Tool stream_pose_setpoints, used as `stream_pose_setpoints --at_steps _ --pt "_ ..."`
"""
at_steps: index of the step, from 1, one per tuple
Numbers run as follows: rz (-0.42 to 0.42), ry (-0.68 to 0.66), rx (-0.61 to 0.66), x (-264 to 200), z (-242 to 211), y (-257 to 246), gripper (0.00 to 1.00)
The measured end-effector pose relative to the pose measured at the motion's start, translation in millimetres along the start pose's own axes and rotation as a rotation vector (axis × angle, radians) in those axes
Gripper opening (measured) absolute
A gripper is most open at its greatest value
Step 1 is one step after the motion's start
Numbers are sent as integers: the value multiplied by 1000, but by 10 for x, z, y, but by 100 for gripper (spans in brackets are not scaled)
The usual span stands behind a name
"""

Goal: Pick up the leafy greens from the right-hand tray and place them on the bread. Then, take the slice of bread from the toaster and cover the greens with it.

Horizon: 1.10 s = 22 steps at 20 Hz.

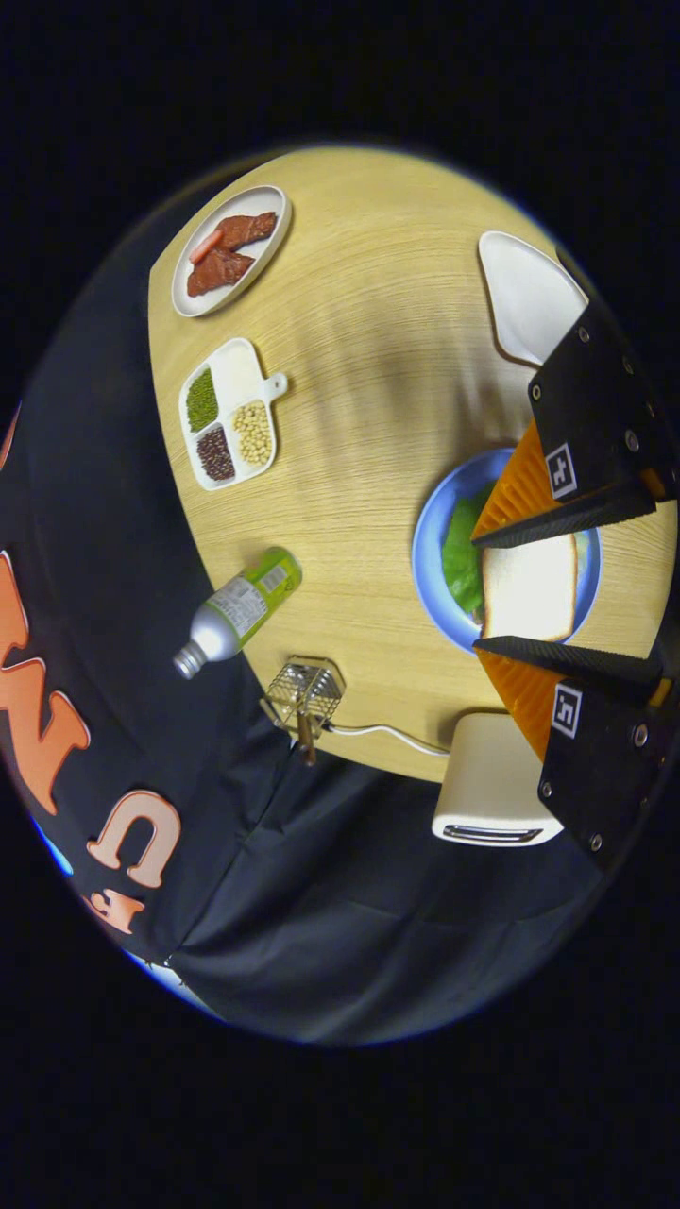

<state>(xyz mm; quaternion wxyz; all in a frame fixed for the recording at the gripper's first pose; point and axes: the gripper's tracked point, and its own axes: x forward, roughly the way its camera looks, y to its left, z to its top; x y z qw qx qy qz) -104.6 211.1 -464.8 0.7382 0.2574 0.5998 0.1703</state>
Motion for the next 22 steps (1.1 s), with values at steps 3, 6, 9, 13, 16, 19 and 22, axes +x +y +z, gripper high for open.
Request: stream_pose_setpoints --at_steps 3,6,9,13,16,19,22 --pt "37 -127 -75 -365 372 239 57" --pt "55 -239 -180 -797 689 475 65" --pt "88 -341 -278 -1279 891 747 77" --pt "82 -494 -392 -1808 1141 991 91" --pt "37 -608 -436 -2219 1320 1018 97" --pt "-4 -714 -477 -2620 1500 1066 98" --pt "-30 -795 -515 -3031 1607 1150 98"
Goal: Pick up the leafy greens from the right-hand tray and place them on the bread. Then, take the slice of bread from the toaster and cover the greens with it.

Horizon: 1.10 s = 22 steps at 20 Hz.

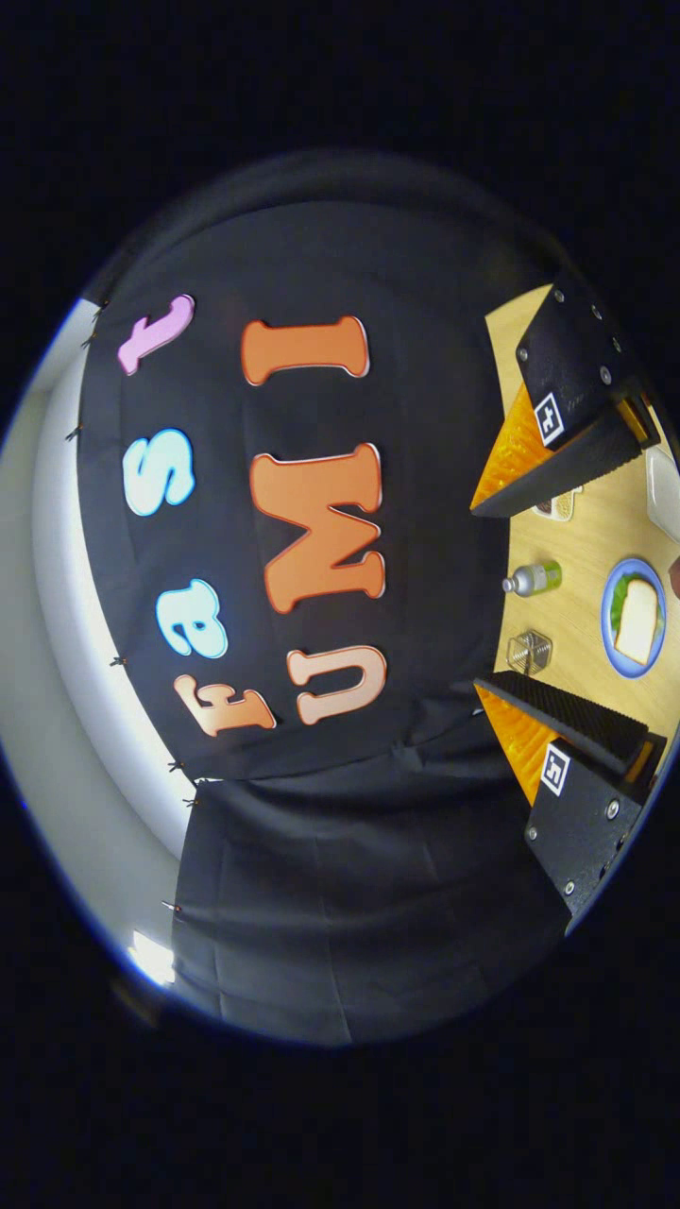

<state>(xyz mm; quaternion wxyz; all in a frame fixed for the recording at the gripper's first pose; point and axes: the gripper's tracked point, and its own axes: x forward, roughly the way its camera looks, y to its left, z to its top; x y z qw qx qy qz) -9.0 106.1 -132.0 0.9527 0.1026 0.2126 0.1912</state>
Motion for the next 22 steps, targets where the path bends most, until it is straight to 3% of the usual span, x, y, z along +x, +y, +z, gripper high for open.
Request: stream_pose_setpoints --at_steps 12,22 --pt "-175 -217 -132 -536 797 -322 98" --pt "-211 -350 -209 -621 1018 -293 98"
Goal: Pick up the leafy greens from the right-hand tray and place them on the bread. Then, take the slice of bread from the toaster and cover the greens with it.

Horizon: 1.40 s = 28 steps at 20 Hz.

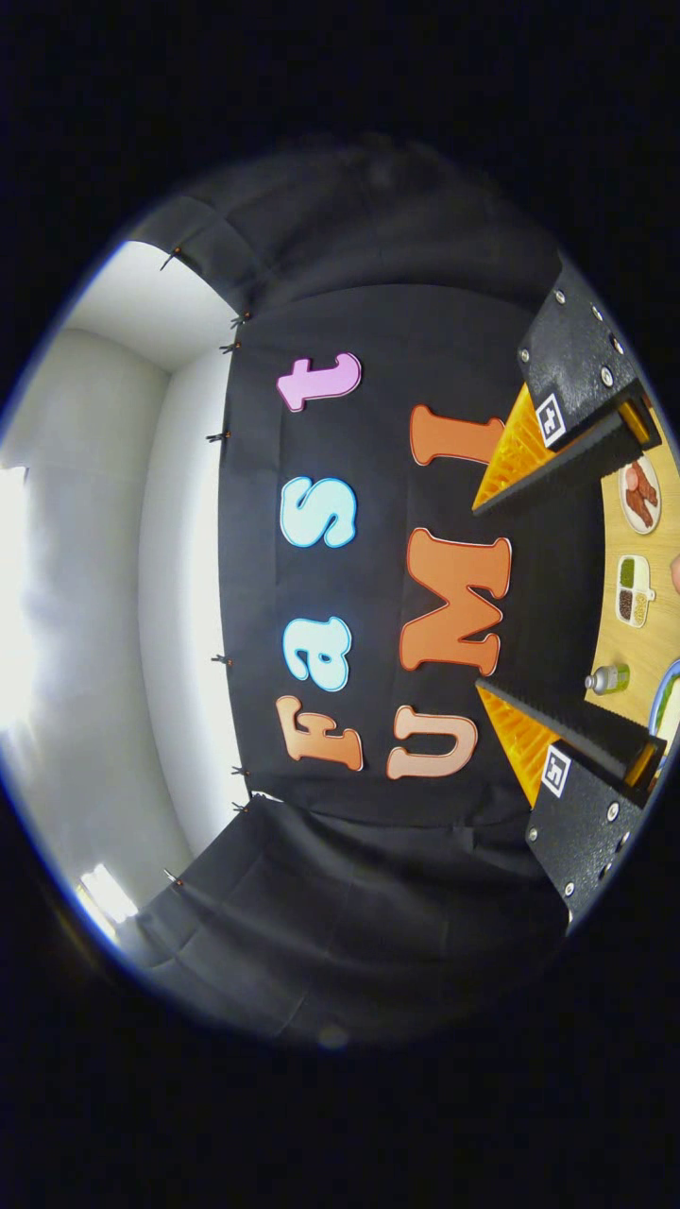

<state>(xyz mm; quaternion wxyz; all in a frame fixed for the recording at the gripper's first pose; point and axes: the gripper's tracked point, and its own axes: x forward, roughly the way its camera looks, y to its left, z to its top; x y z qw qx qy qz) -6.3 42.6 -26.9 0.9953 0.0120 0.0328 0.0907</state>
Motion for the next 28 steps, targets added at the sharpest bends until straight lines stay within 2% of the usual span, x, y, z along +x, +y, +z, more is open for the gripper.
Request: stream_pose_setpoints --at_steps 28 --pt "-11 16 -14 8 -49 -22 100"
